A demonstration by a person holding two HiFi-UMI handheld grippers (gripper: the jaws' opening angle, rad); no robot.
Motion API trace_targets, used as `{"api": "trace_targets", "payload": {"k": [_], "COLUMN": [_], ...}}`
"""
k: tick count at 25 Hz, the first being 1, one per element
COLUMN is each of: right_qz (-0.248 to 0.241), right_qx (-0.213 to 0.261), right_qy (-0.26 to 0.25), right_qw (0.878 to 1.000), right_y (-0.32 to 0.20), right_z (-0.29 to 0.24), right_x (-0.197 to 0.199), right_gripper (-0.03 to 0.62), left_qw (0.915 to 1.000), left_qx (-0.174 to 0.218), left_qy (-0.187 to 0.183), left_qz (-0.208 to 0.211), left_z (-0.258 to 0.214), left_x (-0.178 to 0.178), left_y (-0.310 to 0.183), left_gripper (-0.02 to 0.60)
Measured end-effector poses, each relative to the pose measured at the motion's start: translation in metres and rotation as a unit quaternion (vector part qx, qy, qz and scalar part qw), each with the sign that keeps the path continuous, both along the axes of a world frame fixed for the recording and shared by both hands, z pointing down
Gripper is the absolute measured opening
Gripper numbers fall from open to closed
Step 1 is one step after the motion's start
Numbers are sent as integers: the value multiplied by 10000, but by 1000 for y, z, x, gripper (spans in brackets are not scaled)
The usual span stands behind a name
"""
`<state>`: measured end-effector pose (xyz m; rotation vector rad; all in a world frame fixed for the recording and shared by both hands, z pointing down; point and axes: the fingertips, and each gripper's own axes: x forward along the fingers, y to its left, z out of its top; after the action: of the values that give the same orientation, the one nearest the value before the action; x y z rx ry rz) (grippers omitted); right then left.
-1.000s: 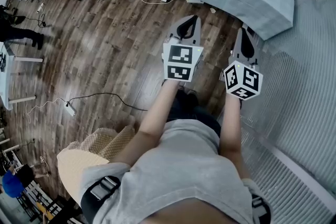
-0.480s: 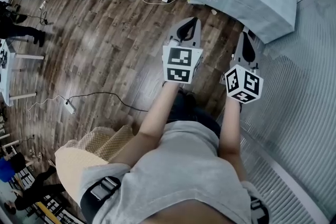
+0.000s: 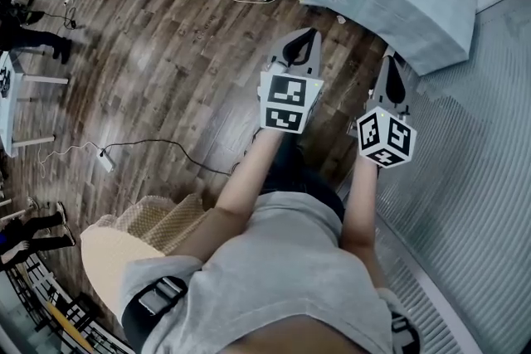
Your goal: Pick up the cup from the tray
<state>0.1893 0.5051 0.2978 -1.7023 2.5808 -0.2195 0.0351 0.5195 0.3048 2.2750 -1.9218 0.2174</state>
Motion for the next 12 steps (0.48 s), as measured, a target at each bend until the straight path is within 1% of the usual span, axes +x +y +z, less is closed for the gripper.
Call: {"api": "trace_targets", "payload": {"k": [5,12], "right_qz": [12,72], "right_qx": [24,57], "right_qy": [-30,-59], "right_qw": [10000,9999], "right_y": [-33,-102], "right_z": [2,-9], "right_x": [-10,-33], "right_gripper": [8,8], "left_qw": [10000,9999], "left_qx": [18,83], "left_qy": [44,-9], "left_qz": [61,138], "left_z": [3,-10], "left_x": [-8,-29], "left_y": [-37,-106], "left_gripper": [3,3]}}
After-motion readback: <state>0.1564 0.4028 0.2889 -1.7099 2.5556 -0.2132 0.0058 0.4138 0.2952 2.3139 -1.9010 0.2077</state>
